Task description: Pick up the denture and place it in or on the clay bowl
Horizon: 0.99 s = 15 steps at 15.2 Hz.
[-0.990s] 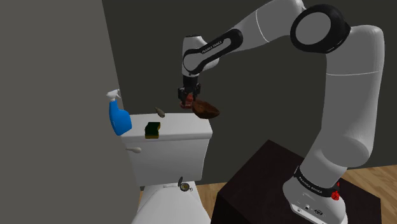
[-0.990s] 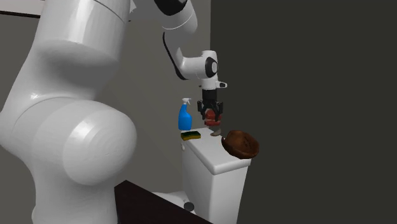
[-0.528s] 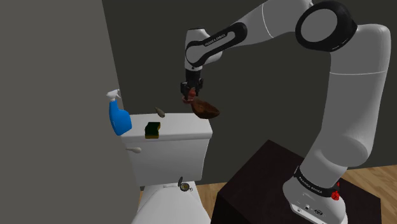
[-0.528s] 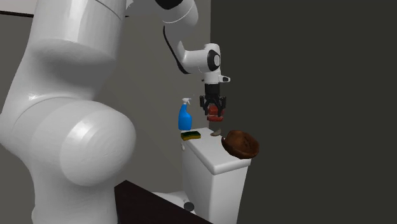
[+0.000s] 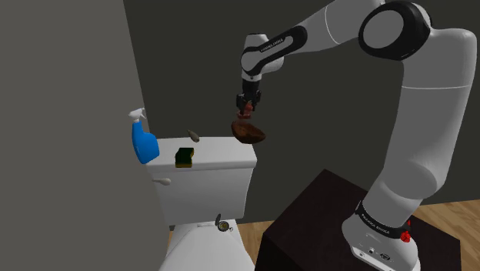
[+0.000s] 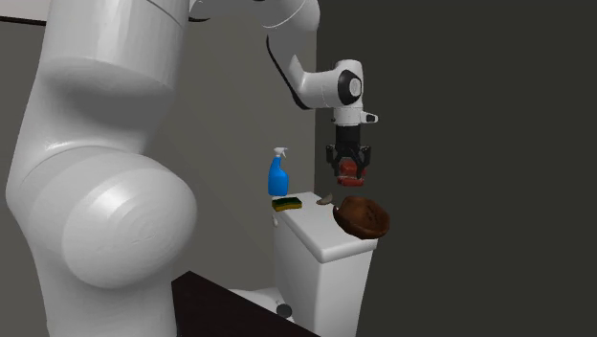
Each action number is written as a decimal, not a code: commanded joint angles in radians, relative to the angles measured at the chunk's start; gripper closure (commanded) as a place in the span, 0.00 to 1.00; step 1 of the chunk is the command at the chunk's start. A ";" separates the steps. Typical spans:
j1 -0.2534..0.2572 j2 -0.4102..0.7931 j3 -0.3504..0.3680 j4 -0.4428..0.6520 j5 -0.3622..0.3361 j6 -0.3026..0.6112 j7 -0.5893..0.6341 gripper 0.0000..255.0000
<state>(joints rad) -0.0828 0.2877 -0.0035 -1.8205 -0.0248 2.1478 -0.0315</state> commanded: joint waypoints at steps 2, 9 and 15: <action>-0.037 0.001 -0.017 0.005 0.009 -0.002 -0.060 1.00; -0.037 0.042 -0.017 -0.035 0.009 0.079 -0.059 1.00; -0.037 0.090 -0.017 -0.064 0.009 0.155 -0.058 1.00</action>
<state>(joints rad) -0.1174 0.3713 -0.0195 -1.8733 -0.0160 2.2846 -0.0854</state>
